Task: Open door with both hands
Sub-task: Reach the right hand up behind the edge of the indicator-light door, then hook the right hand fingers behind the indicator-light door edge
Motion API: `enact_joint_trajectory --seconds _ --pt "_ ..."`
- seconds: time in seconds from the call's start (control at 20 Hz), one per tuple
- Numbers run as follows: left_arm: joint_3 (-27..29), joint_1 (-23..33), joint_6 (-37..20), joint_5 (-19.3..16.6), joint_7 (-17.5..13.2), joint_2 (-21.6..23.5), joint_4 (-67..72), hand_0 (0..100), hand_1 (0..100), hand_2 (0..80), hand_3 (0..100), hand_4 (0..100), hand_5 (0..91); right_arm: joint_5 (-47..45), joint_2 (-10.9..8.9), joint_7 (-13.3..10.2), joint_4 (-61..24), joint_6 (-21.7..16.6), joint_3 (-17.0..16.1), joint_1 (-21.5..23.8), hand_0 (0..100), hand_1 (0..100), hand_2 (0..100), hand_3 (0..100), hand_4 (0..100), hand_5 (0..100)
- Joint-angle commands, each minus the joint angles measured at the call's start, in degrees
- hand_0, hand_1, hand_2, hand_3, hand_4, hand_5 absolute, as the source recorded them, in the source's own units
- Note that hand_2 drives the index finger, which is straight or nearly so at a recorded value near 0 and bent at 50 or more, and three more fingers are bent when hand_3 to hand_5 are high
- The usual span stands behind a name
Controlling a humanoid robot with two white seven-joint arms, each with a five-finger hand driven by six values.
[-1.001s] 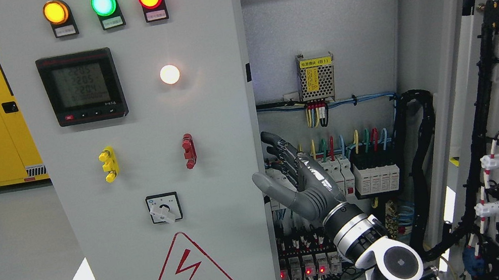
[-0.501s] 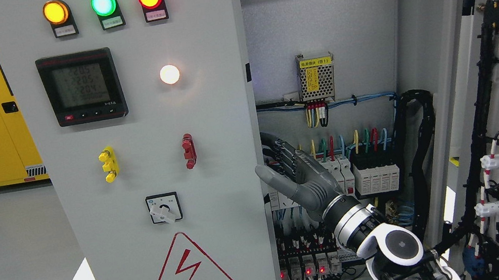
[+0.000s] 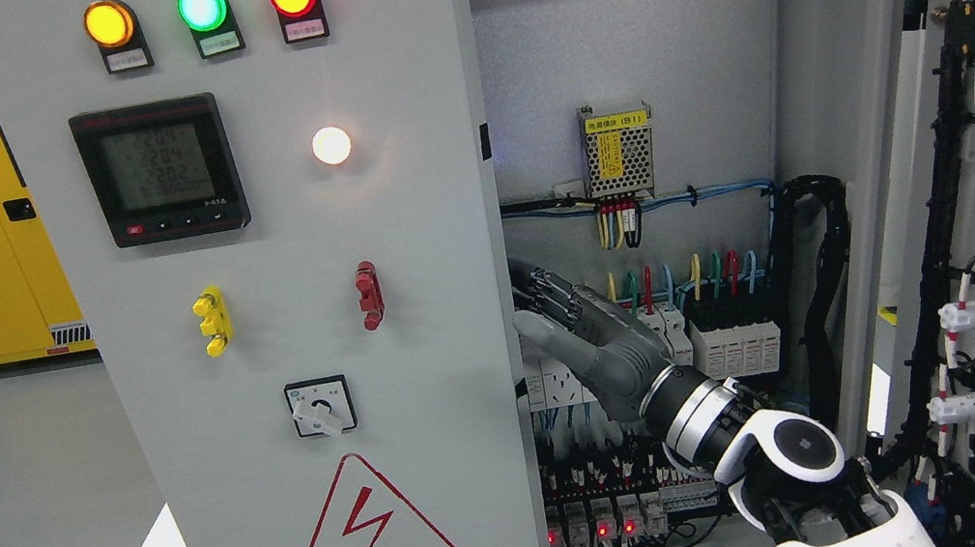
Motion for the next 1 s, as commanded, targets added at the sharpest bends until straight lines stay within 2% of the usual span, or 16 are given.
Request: enact_joint_trajectory --seconds 0.0,0.1,0.25,0.35,0.95 --pt "0.05 -0.04 -0.02 0.00 0.00 -0.10 1.85 12 56 0.0 0 0 0.0 -2.57 -2.85 2.80 5.46 0.00 -0.74 -2.15 0 50 4 0 0 0" --pt "0.05 -0.04 -0.02 0.00 0.00 -0.53 1.85 12 56 0.0 0 0 0.0 -2.57 -2.85 3.94 6.78 0.00 -0.74 -3.12 0 50 4 0 0 0" --pt "0.05 0.05 -0.02 0.00 0.00 -0.45 1.85 12 56 0.0 0 0 0.0 -2.57 -2.94 4.47 8.45 0.09 -0.65 -4.53 0 50 4 0 0 0" --pt "-0.04 0.05 -0.02 0.00 0.00 -0.45 1.85 12 56 0.0 0 0 0.0 -2.57 -2.94 5.88 8.28 0.09 -0.65 -4.44 0 50 4 0 0 0" --pt "0.05 0.14 -0.10 0.00 0.00 -0.80 1.85 12 56 0.0 0 0 0.0 -2.57 -2.58 7.29 7.93 0.18 -0.65 -4.44 0 50 4 0 0 0"
